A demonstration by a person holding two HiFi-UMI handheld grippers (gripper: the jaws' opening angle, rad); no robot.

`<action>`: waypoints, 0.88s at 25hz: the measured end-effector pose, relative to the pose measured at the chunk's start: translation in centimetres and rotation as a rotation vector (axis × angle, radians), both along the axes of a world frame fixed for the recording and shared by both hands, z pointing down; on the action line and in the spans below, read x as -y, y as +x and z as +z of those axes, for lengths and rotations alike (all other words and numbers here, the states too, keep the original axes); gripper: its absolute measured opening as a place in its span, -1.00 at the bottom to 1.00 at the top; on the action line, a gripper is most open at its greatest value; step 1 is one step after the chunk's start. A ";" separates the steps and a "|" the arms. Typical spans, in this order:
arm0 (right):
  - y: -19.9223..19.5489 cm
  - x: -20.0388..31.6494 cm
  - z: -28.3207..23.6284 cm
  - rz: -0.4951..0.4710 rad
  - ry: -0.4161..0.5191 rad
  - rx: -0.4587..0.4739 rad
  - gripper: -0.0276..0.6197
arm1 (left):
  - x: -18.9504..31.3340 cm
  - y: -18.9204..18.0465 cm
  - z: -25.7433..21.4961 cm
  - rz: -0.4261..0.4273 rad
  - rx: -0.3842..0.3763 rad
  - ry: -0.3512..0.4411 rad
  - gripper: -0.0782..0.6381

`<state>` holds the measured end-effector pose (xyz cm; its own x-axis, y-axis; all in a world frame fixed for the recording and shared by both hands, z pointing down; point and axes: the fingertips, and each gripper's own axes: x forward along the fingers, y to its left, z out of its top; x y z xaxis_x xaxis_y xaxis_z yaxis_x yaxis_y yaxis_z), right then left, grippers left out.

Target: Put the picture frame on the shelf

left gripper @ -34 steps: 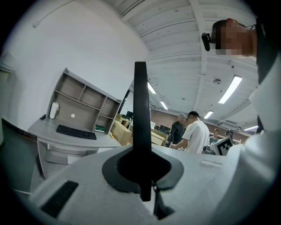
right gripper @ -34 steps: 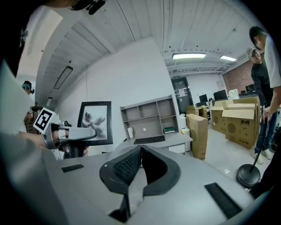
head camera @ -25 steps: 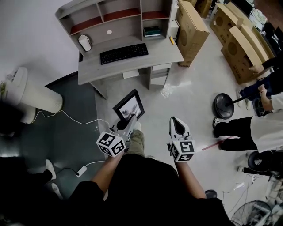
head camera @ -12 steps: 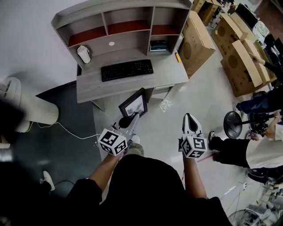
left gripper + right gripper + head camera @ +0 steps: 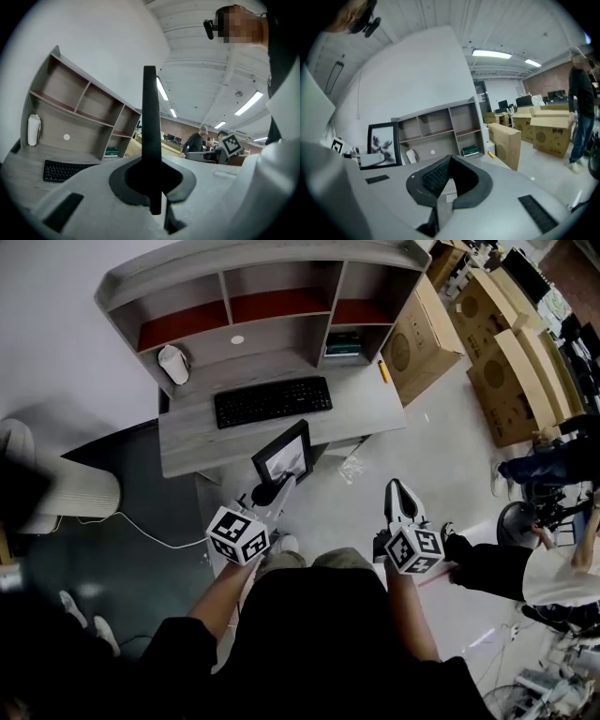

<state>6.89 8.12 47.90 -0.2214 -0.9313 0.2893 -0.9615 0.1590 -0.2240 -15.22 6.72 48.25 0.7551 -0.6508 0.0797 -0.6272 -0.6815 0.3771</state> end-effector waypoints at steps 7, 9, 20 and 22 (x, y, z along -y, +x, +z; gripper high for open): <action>-0.2 3.8 -0.8 0.008 0.011 0.077 -0.88 | 2.0 -0.5 1.0 -0.022 0.019 -0.015 -0.71; -0.4 5.3 -0.3 -0.004 0.010 0.085 -0.88 | 3.0 -0.6 1.4 -0.044 0.034 -0.018 -0.71; 2.7 18.0 -0.9 -0.072 0.097 0.183 -0.88 | 13.8 5.9 1.1 0.029 0.102 -0.047 -0.71; 3.9 20.1 -1.8 -0.073 0.132 0.183 -0.88 | 16.0 7.8 0.2 0.058 0.076 -0.033 -0.71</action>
